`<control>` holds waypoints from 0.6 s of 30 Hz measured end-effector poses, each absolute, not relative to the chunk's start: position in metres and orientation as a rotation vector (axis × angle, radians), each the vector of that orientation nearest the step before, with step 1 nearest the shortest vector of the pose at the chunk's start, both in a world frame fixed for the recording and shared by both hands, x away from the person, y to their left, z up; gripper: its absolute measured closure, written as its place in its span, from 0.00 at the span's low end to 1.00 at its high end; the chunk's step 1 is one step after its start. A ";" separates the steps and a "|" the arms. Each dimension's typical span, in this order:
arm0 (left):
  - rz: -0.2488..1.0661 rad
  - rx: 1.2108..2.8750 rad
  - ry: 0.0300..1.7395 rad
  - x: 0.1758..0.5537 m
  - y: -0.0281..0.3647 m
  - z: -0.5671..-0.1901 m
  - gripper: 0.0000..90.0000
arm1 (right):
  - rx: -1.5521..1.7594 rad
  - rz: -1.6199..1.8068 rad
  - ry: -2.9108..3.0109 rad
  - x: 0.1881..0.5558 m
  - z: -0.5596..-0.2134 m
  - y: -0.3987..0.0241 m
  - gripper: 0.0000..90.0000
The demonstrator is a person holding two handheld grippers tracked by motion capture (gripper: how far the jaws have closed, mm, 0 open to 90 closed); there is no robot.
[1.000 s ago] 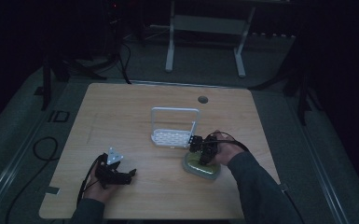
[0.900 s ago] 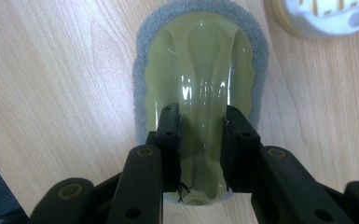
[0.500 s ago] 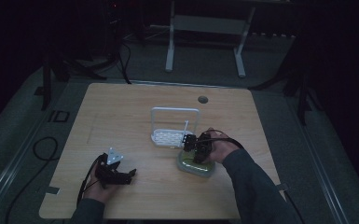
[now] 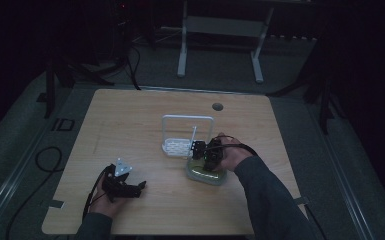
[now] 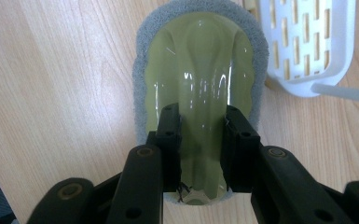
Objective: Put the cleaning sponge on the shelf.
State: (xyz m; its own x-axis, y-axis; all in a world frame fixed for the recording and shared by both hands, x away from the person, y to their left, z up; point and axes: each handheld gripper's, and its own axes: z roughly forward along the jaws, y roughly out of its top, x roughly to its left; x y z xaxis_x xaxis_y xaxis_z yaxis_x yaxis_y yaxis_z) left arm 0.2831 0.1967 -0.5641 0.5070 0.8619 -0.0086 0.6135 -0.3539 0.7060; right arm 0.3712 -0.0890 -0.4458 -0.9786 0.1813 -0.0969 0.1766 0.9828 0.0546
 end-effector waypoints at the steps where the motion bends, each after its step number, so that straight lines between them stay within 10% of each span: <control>1: 0.486 2.093 1.202 0.283 0.197 -0.564 0.10 | 0.271 0.068 3.026 0.371 -0.445 -0.088 0.79; 18: 0.486 2.094 1.201 0.283 0.197 -0.564 0.10 | 0.207 0.077 3.009 0.375 -0.442 -0.075 0.79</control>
State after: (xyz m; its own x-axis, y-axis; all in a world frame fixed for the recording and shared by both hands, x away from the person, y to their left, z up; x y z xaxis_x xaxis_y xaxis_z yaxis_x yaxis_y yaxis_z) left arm 0.2831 0.1968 -0.5640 0.5075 0.8616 -0.0080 0.6137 -0.3549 0.7053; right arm 0.3749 -0.0747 -0.4421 -0.9830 0.1393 -0.1200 0.1330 0.9894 0.0589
